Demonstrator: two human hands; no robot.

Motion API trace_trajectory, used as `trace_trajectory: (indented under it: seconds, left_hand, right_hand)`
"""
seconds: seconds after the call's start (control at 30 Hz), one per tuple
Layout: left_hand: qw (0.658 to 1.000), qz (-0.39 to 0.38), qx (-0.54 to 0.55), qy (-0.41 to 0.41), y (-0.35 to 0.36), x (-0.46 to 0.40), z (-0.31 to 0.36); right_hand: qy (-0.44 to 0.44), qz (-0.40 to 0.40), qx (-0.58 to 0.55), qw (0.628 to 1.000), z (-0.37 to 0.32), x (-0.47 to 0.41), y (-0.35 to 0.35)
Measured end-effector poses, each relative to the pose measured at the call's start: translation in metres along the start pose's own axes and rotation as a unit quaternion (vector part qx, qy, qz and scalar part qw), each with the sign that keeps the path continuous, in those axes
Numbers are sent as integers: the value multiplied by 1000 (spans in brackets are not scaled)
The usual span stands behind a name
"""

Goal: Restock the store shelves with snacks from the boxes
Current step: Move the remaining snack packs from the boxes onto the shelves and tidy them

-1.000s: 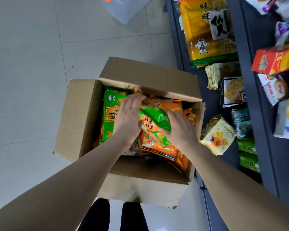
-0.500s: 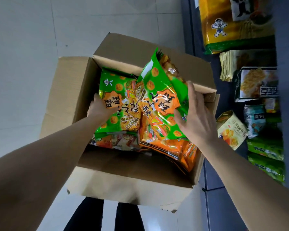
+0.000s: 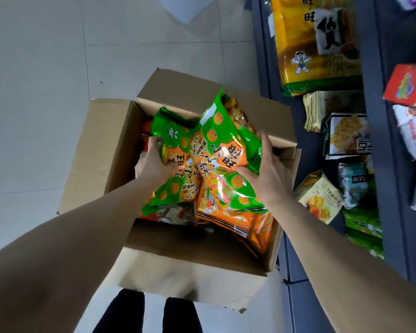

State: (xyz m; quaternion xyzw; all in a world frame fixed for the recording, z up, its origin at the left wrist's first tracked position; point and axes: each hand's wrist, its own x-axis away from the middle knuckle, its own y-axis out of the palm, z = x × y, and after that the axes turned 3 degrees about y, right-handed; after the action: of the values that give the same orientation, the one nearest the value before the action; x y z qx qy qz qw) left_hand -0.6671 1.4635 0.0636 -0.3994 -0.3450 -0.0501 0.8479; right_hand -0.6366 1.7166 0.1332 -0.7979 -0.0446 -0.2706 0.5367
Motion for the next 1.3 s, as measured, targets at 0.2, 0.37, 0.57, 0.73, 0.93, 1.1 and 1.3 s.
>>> trace_trajectory:
  seconds: [0.2,0.37,0.57,0.73,0.93,1.1,1.3]
  left_hand:
    - [997,-14,-59,57,-30,71,-4]
    - [993,-23,-52,107,-66,122,3]
    - [977,-25,-51,208,-139,192,44]
    - [947,-22,-53,315,-215,268,96]
    - [895,18,-110,432,-291,343,163]
    - [855,23,-100,508,-333,385,218]
    - [805,34,-83,586,-369,455,288]
  right_hand:
    - [64,18,-48,997,-4,55,-25]
    - [112,55,-105,987,2,126,-49]
    - [129,98,-112,980,-20,223,-106]
    - [137,143,-70,978,-47,303,-171]
    - [130,243,-33,961,-59,383,-259]
    - [135,334,-7,933,-60,440,-326]
    - [156,405,26,901,-64,506,-410]
